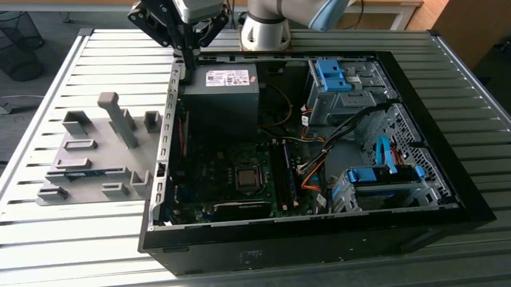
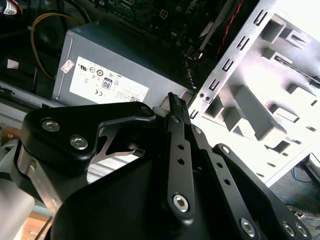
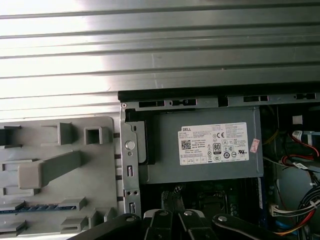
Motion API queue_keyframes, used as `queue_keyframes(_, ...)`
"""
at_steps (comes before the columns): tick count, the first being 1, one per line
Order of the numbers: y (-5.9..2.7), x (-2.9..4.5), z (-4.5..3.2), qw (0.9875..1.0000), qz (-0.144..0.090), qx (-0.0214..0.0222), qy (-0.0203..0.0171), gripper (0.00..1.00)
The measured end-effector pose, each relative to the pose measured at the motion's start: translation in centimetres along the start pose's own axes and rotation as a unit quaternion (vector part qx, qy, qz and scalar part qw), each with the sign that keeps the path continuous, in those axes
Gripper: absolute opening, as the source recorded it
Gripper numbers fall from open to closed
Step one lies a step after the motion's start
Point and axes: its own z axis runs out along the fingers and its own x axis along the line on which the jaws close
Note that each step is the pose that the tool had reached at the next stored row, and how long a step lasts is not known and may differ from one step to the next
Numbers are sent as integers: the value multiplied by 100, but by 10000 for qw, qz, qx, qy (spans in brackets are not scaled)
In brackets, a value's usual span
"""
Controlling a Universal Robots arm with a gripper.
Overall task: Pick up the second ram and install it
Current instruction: 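Reach for the second ram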
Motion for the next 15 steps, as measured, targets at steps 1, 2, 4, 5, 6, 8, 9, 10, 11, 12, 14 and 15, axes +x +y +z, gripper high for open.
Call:
queue_keyframes(1, 0, 1, 0, 10000, 0, 0, 0, 11)
queue_keyframes(2, 0, 3, 1, 10000, 0, 0, 0, 11)
queue_keyframes(4, 0, 5, 2, 10000, 0, 0, 0, 11)
queue_keyframes(5, -1, 6, 2, 10000, 0, 0, 0, 11)
queue_keyframes(6, -1, 7, 3, 10000, 0, 0, 0, 11)
queue_keyframes(8, -1, 10, 4, 10000, 0, 0, 0, 11)
queue_keyframes(9, -1, 11, 5, 10000, 0, 0, 0, 11)
queue_keyframes(10, -1, 13, 5, 10000, 0, 0, 0, 11)
queue_keyframes(11, -1, 15, 5, 10000, 0, 0, 0, 11)
queue_keyframes(12, -2, 16, 6, 10000, 0, 0, 0, 11)
queue_keyframes(14, -2, 19, 7, 10000, 0, 0, 0, 11)
queue_keyframes(15, -7, 74, 33, 10000, 0, -1, 2, 11)
